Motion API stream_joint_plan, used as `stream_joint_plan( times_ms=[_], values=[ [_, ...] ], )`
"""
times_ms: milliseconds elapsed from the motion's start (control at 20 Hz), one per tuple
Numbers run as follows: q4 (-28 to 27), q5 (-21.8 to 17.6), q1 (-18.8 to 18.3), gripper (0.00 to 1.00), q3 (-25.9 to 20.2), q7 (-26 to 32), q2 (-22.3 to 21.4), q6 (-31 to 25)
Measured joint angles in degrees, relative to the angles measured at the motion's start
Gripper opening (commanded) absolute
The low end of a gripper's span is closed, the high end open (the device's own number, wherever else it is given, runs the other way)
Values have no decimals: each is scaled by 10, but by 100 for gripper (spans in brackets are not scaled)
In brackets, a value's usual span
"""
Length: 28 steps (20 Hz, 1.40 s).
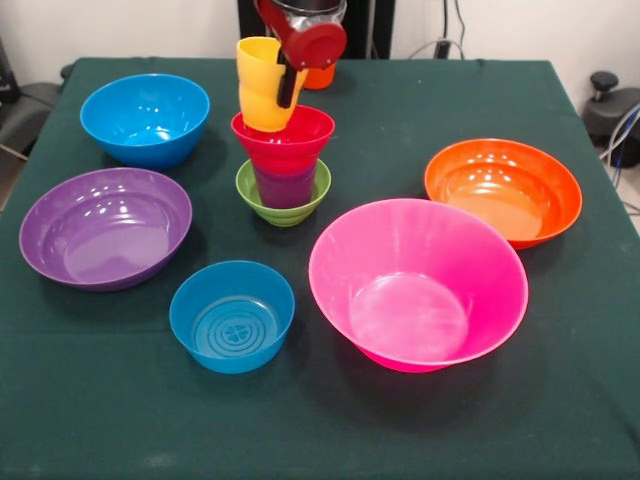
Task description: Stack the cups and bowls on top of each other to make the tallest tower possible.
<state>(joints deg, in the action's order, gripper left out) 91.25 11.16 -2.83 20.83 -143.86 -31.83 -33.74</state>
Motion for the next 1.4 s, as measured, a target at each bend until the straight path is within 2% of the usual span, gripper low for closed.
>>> stream_joint_plan(
  times_ms=[800, 1400],
  values=[
    [-30, 29, 37, 0, 33, 0, 49, 0],
    [-30, 48, 49, 0, 40, 0, 57, 0]
  ],
)
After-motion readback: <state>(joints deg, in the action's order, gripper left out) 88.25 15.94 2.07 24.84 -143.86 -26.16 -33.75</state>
